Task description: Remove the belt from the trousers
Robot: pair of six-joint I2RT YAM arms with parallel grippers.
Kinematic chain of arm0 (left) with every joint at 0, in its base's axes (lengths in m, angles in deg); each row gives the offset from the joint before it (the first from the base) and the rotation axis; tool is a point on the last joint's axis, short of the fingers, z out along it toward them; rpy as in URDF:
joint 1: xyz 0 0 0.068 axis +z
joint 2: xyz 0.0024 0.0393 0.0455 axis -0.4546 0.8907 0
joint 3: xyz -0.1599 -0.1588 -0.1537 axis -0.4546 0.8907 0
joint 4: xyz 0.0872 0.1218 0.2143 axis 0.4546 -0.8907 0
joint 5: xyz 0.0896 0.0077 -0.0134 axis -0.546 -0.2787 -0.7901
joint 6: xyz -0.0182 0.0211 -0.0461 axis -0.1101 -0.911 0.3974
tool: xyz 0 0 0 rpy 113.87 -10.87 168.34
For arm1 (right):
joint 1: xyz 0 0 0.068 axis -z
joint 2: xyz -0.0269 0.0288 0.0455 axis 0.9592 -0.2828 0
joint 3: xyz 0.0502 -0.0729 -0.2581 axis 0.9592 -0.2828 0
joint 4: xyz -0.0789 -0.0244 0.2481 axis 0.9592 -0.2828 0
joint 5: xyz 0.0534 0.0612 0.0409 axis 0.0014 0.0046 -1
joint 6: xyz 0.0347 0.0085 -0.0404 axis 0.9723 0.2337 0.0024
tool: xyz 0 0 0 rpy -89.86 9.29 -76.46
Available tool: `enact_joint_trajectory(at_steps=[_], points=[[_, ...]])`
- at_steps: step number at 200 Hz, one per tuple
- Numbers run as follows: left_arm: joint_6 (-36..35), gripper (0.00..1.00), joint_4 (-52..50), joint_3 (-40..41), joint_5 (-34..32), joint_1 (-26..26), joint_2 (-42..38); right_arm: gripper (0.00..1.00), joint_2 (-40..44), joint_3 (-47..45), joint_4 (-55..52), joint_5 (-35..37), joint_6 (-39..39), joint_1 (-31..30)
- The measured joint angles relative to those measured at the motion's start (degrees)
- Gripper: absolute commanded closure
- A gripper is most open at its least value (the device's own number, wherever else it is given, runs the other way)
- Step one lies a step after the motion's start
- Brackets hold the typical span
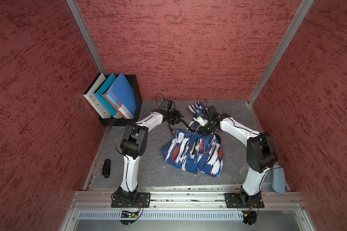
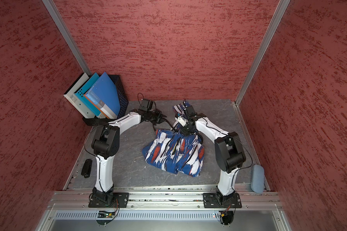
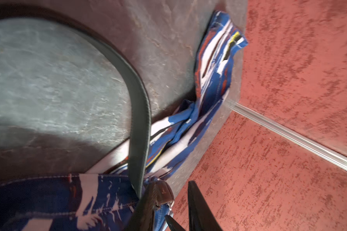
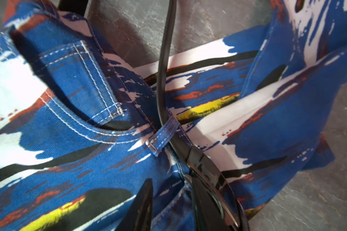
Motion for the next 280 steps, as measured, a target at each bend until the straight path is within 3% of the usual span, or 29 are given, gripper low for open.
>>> enact_joint_trajectory(at_steps=[99,157,203,280], points=[[0.09,0.7,-0.24,-0.44,1.29,-0.46,0.17,0.69,-3.82,1.25,1.2,6.38,-0.9,-0.15],[-0.17,0.7,-0.5,-0.68,2.08,-0.46,0.17,0.7,-4.15,1.33,1.97,6.4,-0.9,0.52],[-3.98,0.69,-3.74,-6.16,3.15,-0.44,0.9,0.69,-4.15,1.36,2.27,5.29,-0.92,1.99],[-5.09,0.69,-5.22,-6.05,4.33,-0.46,1.27,0.67,-4.09,1.36,1.84,4.66,-2.71,2.38]])
